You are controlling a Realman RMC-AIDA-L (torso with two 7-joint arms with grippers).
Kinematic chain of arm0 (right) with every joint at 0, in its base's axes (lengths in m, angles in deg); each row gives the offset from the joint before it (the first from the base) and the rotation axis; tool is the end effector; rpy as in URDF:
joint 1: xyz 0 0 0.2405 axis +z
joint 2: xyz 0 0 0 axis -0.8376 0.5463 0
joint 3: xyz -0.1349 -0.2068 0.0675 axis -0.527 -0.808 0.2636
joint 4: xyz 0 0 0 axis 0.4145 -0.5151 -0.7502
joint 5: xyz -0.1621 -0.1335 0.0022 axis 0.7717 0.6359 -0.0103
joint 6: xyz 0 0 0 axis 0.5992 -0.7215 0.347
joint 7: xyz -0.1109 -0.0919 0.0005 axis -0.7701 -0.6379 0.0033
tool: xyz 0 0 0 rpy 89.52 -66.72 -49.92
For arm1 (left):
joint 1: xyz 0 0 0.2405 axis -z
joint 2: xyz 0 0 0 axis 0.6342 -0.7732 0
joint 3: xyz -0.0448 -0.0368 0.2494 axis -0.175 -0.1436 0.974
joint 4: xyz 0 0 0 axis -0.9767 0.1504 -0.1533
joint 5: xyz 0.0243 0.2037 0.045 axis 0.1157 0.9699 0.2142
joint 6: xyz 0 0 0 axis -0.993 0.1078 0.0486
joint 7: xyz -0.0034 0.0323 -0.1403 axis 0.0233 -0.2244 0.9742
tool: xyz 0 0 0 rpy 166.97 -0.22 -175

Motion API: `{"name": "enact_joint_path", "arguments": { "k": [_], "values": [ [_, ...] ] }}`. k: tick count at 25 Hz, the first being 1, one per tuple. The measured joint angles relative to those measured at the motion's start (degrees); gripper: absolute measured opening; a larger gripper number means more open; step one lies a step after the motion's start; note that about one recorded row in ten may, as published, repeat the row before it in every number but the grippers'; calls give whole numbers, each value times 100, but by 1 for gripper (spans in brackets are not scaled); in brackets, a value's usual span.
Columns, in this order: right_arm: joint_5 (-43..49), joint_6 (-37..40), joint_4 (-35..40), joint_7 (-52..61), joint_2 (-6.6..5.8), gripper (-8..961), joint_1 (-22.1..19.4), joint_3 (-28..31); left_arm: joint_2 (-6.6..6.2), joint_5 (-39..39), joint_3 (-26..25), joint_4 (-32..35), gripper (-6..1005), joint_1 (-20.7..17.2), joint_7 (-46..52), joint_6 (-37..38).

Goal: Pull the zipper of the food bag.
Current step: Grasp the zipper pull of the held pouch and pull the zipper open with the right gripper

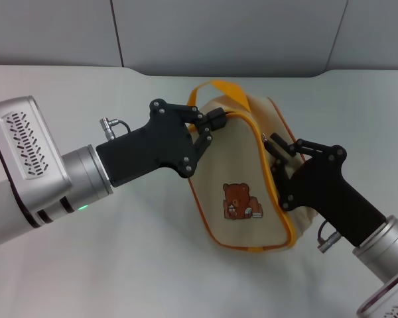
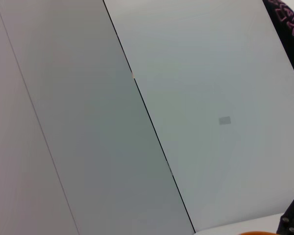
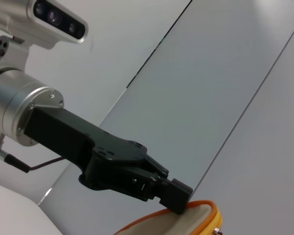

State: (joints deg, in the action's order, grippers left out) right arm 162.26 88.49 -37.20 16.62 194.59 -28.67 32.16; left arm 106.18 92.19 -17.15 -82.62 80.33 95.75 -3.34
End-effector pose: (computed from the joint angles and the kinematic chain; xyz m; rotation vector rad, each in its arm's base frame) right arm 0.2503 0.2661 -0.0795 -1.9407 -0.3464 0.6876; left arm -0.2090 0.3381 -0.0589 -2.3790 0.2500 -0.9552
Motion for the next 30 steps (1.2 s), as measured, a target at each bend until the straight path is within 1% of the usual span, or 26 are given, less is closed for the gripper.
{"name": "enact_joint_path", "arguments": {
  "k": [4,6,10,13,14,18,19,20,24,28,30],
  "values": [
    [0,-3,6,-2,0,212,0,-18,0,-1,0,0,21,-14,0,8],
    [0,-6,9,-2,0,4,0,-25,0,-1,0,-2,21,-15,0,8],
    [0,-26,21,-3,0,0,-59,-38,0,-8,0,-9,20,-17,-1,24],
    [1,-26,19,-3,0,1,-217,-45,0,-16,-2,-9,19,-18,1,21],
    [1,-9,16,-8,0,5,-431,-50,0,-17,-11,-9,19,-16,3,7],
    [32,27,16,-15,0,19,-952,-62,0,-20,-31,-7,18,-18,5,4],
    [72,29,24,-15,0,22,-1062,-64,0,-26,-41,2,18,-22,5,4],
    [72,29,24,-15,0,26,-1062,-64,0,-26,-41,2,18,-22,5,4],
    [250,88,56,-15,0,40,-1527,-70,-1,-34,-44,11,17,-26,8,-13],
    [249,201,35,-1,0,54,-1592,-37,-1,-37,-45,12,17,-27,8,-52],
    [215,578,17,40,0,61,-1639,3,-1,-39,-45,3,17,-38,13,-61]
  ]
}}
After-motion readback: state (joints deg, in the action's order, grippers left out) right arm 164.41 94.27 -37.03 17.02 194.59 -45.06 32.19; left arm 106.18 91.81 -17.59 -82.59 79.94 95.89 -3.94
